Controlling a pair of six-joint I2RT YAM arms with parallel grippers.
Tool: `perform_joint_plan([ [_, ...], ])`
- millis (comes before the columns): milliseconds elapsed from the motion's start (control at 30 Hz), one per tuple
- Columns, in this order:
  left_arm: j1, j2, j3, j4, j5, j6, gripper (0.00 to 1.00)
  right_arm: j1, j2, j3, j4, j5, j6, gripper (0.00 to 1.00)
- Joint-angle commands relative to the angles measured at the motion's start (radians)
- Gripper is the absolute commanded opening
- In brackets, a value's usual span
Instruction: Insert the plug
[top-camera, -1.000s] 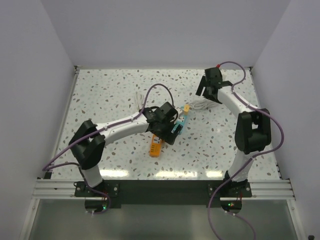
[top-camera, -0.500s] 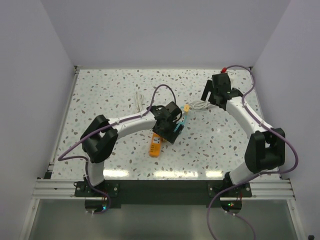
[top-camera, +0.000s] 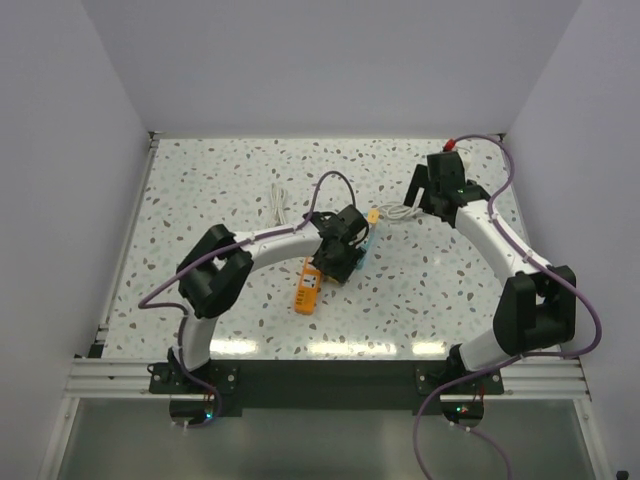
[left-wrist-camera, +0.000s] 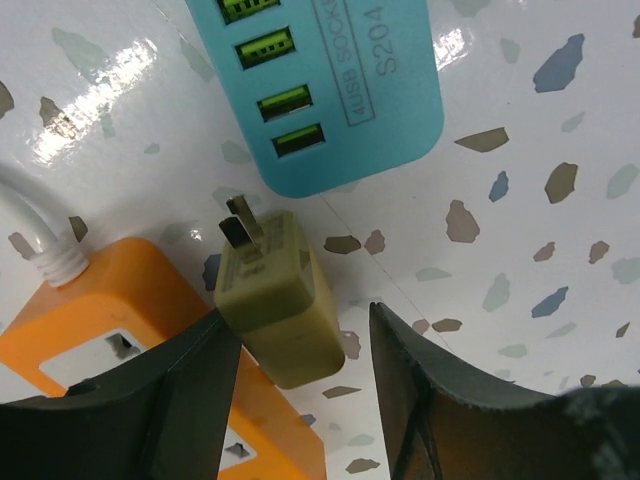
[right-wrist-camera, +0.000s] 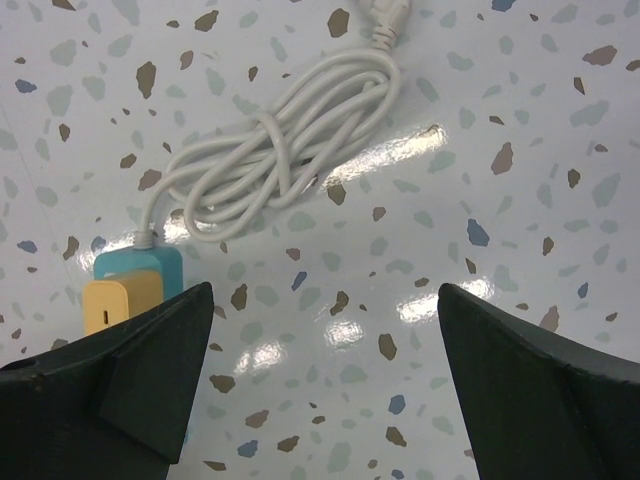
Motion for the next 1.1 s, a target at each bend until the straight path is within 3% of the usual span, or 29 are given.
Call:
perform_joint_plan([
  [0, 0.006, 0.03, 0.042, 0.016, -0.03, 0.026, 0.59, -0.004, -0.034, -0.002, 0.019, -0.019, -0.009, 0.96],
  [67, 0.011, 0.047, 0.053, 0.016, -0.026, 0.031, 0.55, -0.004, -0.036, -0.006, 0.019, -0.02, -0.012, 0.96],
  [133, 0.019, 0.067, 0.071, 0.015, -0.018, 0.032, 0.43, -0.004, -0.043, -0.009, 0.021, -0.025, -0.015, 0.96],
  [167, 0.031, 0.07, 0.08, 0.018, 0.002, 0.032, 0.3, -0.004, -0.048, -0.011, 0.021, -0.028, -0.02, 0.96],
  [267, 0.07, 0.061, 0.099, 0.024, 0.081, 0.025, 0.1, -0.004, -0.068, -0.021, 0.021, -0.036, -0.036, 0.95],
  [367, 0.124, 0.041, 0.116, 0.02, 0.18, 0.014, 0.0, -0.003, -0.097, -0.025, 0.021, -0.078, -0.059, 0.95],
  [700, 0.264, -0.149, 0.163, 0.191, 0.485, -0.179, 0.0, -0.004, -0.203, 0.018, 0.022, -0.293, -0.05, 0.95],
  [800, 0.272, -0.171, 0.2, 0.306, 0.54, -0.28, 0.0, -0.001, -0.209, 0.064, 0.016, -0.344, -0.018, 0.95],
  [933, 0.281, -0.197, 0.183, 0.585, 0.631, -0.51, 0.0, -0.003, -0.227, 0.086, 0.073, -0.5, 0.029, 0.94],
  [1067, 0.282, -0.204, 0.18, 0.754, 0.639, -0.659, 0.0, -0.003, -0.247, 0.054, 0.227, -0.661, 0.098, 0.91],
])
